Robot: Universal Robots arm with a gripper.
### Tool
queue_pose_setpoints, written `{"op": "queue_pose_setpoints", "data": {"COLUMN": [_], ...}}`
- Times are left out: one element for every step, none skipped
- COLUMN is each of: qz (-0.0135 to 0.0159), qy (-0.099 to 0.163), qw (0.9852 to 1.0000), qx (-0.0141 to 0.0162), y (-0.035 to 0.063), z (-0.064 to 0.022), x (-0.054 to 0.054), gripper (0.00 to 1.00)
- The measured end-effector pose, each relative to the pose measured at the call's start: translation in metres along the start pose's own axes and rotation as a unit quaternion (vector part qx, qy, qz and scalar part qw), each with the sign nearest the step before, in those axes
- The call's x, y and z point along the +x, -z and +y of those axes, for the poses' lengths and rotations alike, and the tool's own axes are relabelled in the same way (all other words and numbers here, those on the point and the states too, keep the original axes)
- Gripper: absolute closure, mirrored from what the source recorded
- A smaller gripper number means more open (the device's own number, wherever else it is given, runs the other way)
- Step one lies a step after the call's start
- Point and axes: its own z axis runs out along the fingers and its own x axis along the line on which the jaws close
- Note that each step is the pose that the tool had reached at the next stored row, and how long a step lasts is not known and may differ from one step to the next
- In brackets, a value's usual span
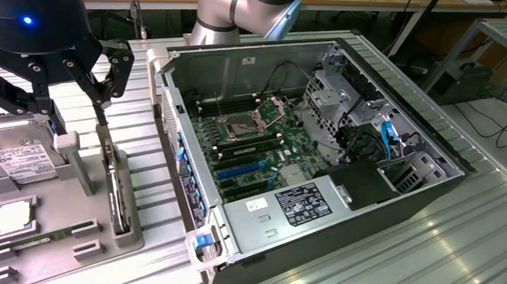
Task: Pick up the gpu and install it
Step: 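Pick up the gpu and move the gpu toward the slot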
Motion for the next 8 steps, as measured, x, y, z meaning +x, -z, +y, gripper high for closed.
{"op": "queue_pose_setpoints", "data": {"qz": [0.0, 0.0, -0.0001, -0.0001, -0.0001, -0.0001, -0.0001, -0.0001], "qy": [0.0, 0.0, -0.001, -0.001, -0.001, -0.001, -0.002, -0.002], "qw": [1.0, 1.0, 1.0, 1.0, 1.0, 1.0, 1.0, 1.0], "qx": [0.0, 0.0, 0.0, 0.0, 0.0001, 0.0001, 0.0001, 0.0001], "y": [-0.0001, -0.0002, -0.0002, -0.0003, -0.0003, -0.0003, -0.0003, -0.0003], "z": [-0.0002, -0.0005, -0.0006, -0.0008, -0.0011, -0.0014, -0.0018, -0.0022], "x": [-0.0001, -0.0001, 0.0, 0.0, 0.0, 0.0, 0.0, 0.0], "gripper": [0.52, 0.52, 0.52, 0.52, 0.52, 0.52, 0.52, 0.52]}}
